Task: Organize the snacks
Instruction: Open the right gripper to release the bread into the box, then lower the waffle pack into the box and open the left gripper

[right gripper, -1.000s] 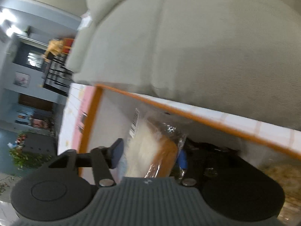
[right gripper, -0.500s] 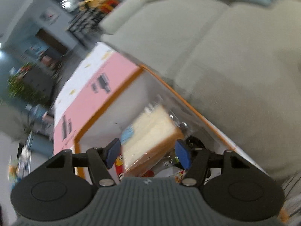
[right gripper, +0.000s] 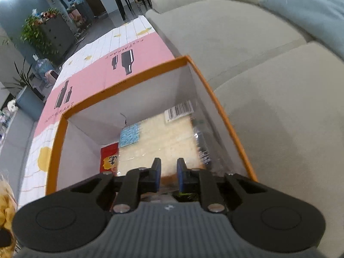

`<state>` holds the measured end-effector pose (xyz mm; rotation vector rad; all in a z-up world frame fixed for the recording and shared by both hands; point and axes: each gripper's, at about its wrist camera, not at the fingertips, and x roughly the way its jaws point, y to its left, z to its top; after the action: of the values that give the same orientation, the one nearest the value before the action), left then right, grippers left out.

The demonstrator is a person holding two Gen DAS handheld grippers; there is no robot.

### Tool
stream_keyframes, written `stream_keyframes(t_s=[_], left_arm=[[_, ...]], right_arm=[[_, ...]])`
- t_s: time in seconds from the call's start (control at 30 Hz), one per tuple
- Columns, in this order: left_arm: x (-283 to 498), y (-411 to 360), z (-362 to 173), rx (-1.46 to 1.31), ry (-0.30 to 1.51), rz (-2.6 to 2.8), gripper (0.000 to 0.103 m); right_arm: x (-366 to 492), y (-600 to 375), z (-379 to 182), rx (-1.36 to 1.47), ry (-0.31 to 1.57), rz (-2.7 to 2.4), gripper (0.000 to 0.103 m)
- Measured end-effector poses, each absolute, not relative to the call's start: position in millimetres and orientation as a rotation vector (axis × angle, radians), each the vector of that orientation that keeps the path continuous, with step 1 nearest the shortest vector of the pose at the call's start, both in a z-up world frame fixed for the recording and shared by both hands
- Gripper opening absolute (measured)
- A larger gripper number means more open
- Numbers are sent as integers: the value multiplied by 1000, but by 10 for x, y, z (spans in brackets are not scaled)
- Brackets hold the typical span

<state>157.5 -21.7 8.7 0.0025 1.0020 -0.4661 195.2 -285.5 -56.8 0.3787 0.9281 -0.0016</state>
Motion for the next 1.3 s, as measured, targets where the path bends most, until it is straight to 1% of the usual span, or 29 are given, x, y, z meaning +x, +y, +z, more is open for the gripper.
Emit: stream_keyframes(t_s=[0.1,0.17,0.33,0.47,0.67,0.8,0.9,1.17,1.2,1.27,1.3], left_arm=[[1549,-444,107,44,986,-464,90],[1540,-629,106,79,982,-481,90],[1570,-1169,-16,121,1035,-517,90],[1588,-1497,-168,149,1068,-536,90],[1599,-1739,-378,164,1082,-547,91],[1598,-1721,-435,86,1044,-524,95],[1616,-1690,-479,84,1051,-541,97],[1595,-1660,-478,112,1022,-547,96],[1585,-1653,-462,119,1017,-549,94],[1576,-1602,-416,118,1009,-546,92],[1571,-1551,-377,115,1003,-539,92]], right_arm=[[1838,-2946,-407,434,837,0,16],[1661,-3135,-247,500,751,-26,21],[1235,-3549,191,562,524,-86,23],[1023,-3777,373,608,449,-81,25],[1100,-3815,338,656,454,-72,25],[1153,-3810,251,668,469,-80,25],[1108,-3815,280,670,442,-110,25],[1097,-3831,248,677,441,-106,25],[1126,-3840,243,670,450,-96,25],[1180,-3815,239,636,514,-24,33],[1214,-3796,236,614,559,39,32]])
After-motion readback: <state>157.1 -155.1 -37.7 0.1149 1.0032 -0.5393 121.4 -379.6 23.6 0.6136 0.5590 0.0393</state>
